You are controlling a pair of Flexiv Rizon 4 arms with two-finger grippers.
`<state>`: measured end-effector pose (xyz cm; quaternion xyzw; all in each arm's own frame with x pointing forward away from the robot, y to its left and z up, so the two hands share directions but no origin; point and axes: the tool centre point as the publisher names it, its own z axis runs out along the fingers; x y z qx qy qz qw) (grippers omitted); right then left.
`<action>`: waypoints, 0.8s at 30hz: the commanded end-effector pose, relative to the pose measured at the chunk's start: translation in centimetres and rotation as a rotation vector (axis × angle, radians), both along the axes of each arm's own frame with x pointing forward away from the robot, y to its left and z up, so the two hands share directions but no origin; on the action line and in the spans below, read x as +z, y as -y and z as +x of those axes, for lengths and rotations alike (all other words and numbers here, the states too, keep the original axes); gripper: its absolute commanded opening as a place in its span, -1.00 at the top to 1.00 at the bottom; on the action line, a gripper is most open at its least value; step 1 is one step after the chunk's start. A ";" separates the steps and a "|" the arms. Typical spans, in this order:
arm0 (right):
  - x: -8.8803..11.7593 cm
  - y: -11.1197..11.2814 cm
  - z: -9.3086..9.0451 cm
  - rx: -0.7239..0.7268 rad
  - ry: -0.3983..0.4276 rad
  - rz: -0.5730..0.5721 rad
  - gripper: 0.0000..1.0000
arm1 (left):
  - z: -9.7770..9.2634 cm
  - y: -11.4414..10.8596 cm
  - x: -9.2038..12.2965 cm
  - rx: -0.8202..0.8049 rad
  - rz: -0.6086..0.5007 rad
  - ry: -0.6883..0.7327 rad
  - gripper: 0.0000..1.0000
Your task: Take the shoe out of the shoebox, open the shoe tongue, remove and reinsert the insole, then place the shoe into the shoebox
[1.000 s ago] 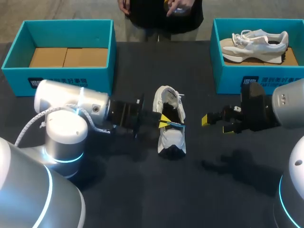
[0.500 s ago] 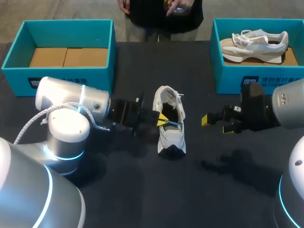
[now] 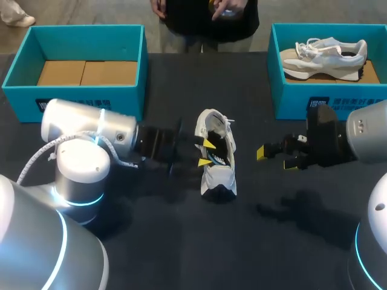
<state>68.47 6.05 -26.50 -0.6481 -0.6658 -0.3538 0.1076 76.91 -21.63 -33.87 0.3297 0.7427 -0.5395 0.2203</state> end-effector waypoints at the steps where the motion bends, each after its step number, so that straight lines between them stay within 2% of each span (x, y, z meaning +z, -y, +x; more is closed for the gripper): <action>1: 0.0 0.0 -0.2 -0.002 0.001 0.000 -1.00 | -0.1 0.1 -0.4 -0.006 0.003 -0.008 0.94; 2: 0.0 0.0 -0.2 -0.002 0.001 0.000 -1.00 | -0.1 0.3 -0.6 -0.013 0.012 -0.016 1.00; 14: 0.0 0.0 -0.2 -0.002 0.001 0.000 -1.00 | -0.5 0.8 -1.6 -0.037 0.045 -0.043 1.00; 17: 0.0 0.0 -0.2 -0.002 0.001 0.000 -1.00 | -0.7 0.6 -1.1 -0.041 0.046 -0.042 1.00; 19: 0.0 0.0 -0.2 -0.002 0.001 0.000 -1.00 | -0.8 0.4 -0.7 -0.041 0.045 -0.039 0.08; 22: 0.0 0.0 -0.2 -0.002 0.001 0.000 -1.00 | -1.0 0.1 0.0 -0.042 0.042 -0.026 0.02; 23: 0.0 0.0 -0.2 -0.002 0.001 0.000 -1.00 | -1.0 -0.1 0.3 -0.042 0.039 -0.021 -0.11; 24: 0.0 0.0 -0.2 -0.002 0.001 0.000 -1.00 | -1.0 -0.1 0.6 -0.044 0.040 -0.017 -0.37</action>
